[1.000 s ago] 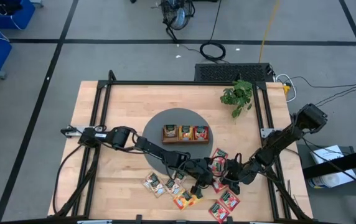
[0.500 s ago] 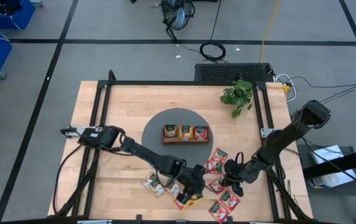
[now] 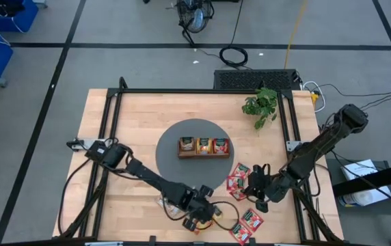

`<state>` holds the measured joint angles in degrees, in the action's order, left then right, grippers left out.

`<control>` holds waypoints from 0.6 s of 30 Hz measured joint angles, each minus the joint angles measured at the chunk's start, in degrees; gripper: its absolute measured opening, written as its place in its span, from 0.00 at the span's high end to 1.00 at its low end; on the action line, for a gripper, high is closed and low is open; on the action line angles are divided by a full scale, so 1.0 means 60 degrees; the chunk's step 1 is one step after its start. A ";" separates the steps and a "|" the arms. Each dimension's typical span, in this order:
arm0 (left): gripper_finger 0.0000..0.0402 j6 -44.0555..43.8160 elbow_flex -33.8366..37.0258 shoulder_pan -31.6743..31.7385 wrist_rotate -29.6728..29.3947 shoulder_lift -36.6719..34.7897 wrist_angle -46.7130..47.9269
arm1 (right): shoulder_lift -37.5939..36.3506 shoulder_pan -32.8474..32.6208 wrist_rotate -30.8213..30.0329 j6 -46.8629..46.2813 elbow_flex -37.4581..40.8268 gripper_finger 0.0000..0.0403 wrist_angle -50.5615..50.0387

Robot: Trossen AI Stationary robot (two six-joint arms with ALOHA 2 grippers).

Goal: Pick & Place Tea
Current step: Put the red tea sachet into the right section of the wooden organizer

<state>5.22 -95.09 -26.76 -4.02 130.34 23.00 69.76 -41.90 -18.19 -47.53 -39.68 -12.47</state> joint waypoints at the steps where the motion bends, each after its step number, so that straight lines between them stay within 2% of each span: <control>1: 0.80 0.0031 0.0000 -0.0050 -0.0202 0.0000 0.0004 | -0.0004 0.0049 -0.0005 0.0127 -0.0032 1.00 -0.0017; 8: 0.80 0.0219 0.0042 -0.0089 -0.1388 -0.0137 0.0124 | 0.0004 0.0543 0.0002 0.1053 -0.0040 1.00 -0.0039; 10: 0.80 0.0003 0.0031 -0.0091 -0.2099 -0.0241 0.0061 | 0.0004 0.0741 0.0026 0.1241 -0.0040 1.00 -0.0076; 14: 0.80 -0.1075 0.0025 -0.0144 -0.4019 -0.0618 0.1040 | 0.0004 0.1069 0.0106 0.1328 -0.0040 1.00 -0.0379; 18: 0.80 -0.1552 0.0756 -0.0253 -0.4626 -0.1086 0.1208 | 0.0018 0.1384 0.0321 0.1706 -0.0282 1.00 -0.0919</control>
<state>-4.09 -90.55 -28.28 -31.78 123.83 30.25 69.87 -33.60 -16.26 -37.30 -41.38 -17.98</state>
